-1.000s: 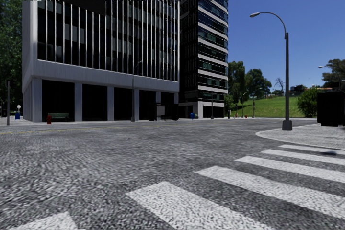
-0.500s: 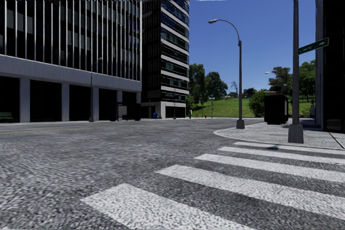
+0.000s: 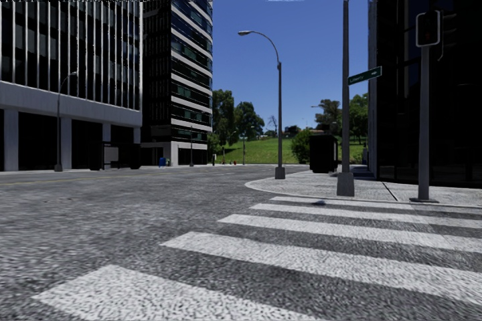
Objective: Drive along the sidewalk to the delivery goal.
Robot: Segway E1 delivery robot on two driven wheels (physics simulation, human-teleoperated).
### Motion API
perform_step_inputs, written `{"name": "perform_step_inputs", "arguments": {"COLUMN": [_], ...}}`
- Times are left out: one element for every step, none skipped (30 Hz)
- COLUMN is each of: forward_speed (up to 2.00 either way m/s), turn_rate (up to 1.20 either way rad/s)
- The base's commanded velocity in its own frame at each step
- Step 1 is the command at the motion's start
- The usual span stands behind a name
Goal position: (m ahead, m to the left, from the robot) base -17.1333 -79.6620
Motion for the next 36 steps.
{"name": "perform_step_inputs", "arguments": {"forward_speed": [0.50, 0.50, 0.68, 0.74, 0.78, 0.78, 0.83, 0.86, 0.87, 0.87, 0.88, 0.88, 0.88, 0.88, 0.88, 0.88, 0.88, 0.88, 0.88, 0.88, 0.88, 0.88, 0.88, 0.88, 0.88, 0.88, 0.88, 0.88, 0.89, 0.89, 0.93, 0.98, 0.98, 1.00, 1.11, 1.12], "turn_rate": [-0.53, -0.53, -0.53, -0.53, -0.53, -0.53, -0.53, -0.53, -0.53, -0.53, -0.53, -0.53, -0.53, -0.53, -0.53, -0.53, -0.53, -0.53, -0.53, -0.53, -0.53, -0.53, -0.53, -0.53, -0.54, -0.54, -0.54, -0.54, -0.54, -0.54, -0.54, -0.54, -0.54, -0.54, -0.54, -0.54]}}
